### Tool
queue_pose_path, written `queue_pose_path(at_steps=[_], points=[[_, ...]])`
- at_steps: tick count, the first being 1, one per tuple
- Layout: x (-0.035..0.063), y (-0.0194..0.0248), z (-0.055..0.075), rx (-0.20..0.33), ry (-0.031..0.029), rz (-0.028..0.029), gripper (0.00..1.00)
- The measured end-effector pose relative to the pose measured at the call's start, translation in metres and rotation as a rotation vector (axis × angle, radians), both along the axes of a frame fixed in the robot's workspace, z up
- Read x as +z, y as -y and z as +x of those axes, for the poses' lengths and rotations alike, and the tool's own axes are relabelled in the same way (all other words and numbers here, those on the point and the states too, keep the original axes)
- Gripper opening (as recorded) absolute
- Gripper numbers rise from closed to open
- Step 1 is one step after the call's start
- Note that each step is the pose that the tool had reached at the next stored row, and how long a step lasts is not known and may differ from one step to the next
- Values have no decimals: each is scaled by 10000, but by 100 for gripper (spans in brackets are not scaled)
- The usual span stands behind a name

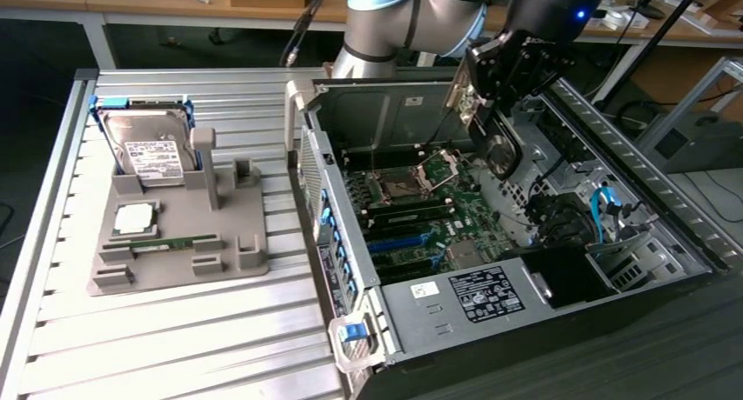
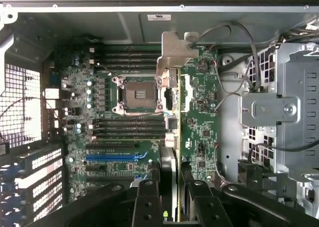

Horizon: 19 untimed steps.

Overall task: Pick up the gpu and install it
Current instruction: 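Pick up the gpu and move the gpu toward the slot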

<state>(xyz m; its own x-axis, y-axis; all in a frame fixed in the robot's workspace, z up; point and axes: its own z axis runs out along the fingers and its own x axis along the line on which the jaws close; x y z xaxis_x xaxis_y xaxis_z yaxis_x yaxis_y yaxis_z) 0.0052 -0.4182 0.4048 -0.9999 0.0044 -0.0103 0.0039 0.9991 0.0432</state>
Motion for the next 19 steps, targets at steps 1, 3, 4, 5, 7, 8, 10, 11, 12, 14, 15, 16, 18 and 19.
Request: queue_pose_path(at_steps=[1, 3, 4, 5, 7, 8, 10, 11, 12, 14, 15, 16, 18, 19], points=[[-2, 8, 6, 4, 0, 0, 27], [-9, 22, 18, 12, -1, 1, 27], [-15, 30, 26, 16, -1, 1, 27], [-21, 37, 31, 20, -2, 1, 27], [-35, 46, 50, 25, -4, 0, 27], [-41, 50, 57, 26, -6, 0, 27], [-56, 55, 75, 29, -10, 0, 27], [-63, 57, 84, 31, -13, 0, 27], [-71, 60, 94, 33, -15, 0, 27], [-86, 65, 114, 36, -20, -1, 27], [-93, 67, 124, 38, -22, -1, 27], [-100, 70, 134, 40, -23, 0, 27], [-114, 73, 157, 46, -28, 0, 27], [-124, 75, 177, 50, -32, 0, 27]])
